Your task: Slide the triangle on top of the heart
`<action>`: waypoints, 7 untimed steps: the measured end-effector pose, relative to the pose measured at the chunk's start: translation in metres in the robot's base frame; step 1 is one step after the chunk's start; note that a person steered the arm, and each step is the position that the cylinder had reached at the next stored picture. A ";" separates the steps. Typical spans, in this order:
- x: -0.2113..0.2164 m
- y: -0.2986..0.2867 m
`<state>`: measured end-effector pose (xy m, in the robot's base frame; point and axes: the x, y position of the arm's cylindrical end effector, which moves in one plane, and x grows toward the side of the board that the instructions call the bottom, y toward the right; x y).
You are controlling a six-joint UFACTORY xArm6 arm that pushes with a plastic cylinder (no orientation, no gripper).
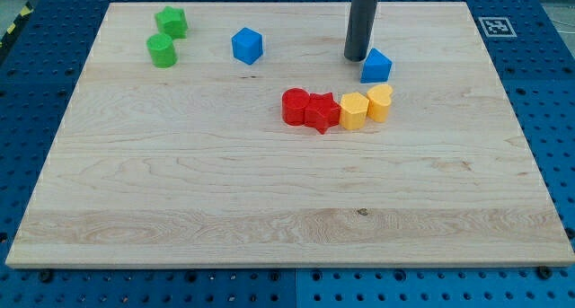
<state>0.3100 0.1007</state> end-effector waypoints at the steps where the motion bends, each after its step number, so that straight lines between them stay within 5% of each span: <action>1: -0.003 0.014; 7: 0.018 0.013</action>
<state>0.3276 0.1132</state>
